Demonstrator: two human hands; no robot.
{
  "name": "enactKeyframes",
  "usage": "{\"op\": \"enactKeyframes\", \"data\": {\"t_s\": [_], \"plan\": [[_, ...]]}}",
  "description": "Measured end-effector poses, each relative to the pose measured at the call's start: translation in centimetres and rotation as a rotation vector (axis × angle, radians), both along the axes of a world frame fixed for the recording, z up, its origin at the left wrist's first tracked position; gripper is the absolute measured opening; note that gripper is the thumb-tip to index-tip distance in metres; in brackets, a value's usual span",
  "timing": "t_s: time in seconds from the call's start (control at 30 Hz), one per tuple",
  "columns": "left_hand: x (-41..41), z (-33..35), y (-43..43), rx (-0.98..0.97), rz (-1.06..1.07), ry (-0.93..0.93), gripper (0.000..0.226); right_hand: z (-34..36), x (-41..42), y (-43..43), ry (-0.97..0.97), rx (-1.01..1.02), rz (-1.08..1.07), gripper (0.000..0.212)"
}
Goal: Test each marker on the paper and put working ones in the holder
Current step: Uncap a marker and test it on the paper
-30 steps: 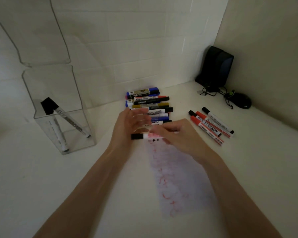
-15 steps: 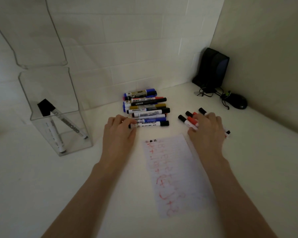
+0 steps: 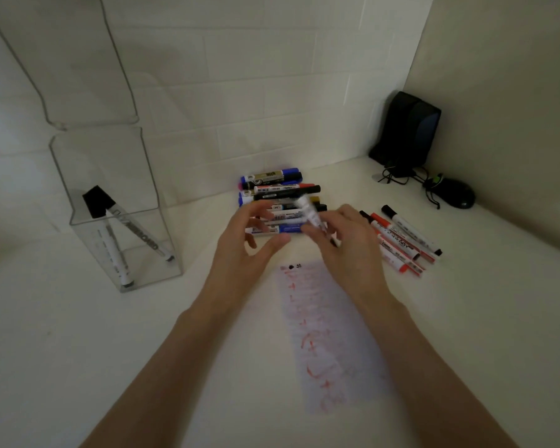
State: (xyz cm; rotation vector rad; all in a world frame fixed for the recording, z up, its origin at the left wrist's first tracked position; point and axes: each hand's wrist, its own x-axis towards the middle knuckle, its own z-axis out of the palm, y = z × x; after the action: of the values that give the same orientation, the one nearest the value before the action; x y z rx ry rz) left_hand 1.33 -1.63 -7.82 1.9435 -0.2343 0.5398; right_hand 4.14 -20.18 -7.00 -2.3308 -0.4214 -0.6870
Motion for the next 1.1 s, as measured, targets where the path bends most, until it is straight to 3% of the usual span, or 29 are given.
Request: {"op": "enactKeyframes", "data": {"t_s": [0.07, 0.13, 0.2, 0.33, 0.47, 0.77, 0.87, 0.97, 1.1], "plan": [[-0.1, -0.2, -0.1, 0.07, -0.048, 0.063, 0.041, 1.2, -0.9, 0.5, 0.265, 0.406, 0.108, 0.007], [-0.1, -0.6, -0.2, 0.22, -0.09, 0.098, 0.028, 1.8, -1.7, 0.8, 0.418, 0.645, 0.183, 0.011], [-0.2, -0.9, -0.3, 0.336, -0.107, 0.086, 0.016, 1.7, -2.1, 1.0, 0.444, 0.666, 0.203, 0.015], [-0.6, -0.9, -0.1, 0.475, -0.146, 0.137, 0.019, 2.0, -1.9, 1.2, 0.484, 0.614, 0.166, 0.025], [-0.8, -0.8, 1.9, 0.357, -0.106, 0.18, 0.029, 3.3, -0.8, -1.5, 0.424, 0.893, 0.045, 0.022], [-1.0, -1.1, 2.1, 0.316, -0.014, 0.173, 0.019, 1.1, -1.5, 0.2, 0.557, 0.746, -0.008, 0.024], [-1.4, -1.3, 2.0, 0.41, -0.033, 0.236, 0.012, 0.3, -1.4, 0.5, 0.543, 0.655, -0.053, 0.025], [-1.2, -1.4, 1.7, 0.604, -0.007, 0.285, 0.037, -0.2, -1.3, 0.7, 0.521, 0.607, -0.114, 0.03], [-0.9, -1.2, 1.7, 0.646, -0.015, 0.304, 0.052, -0.1, -1.3, 0.9, 0.47, 0.593, -0.086, 0.023]]}}
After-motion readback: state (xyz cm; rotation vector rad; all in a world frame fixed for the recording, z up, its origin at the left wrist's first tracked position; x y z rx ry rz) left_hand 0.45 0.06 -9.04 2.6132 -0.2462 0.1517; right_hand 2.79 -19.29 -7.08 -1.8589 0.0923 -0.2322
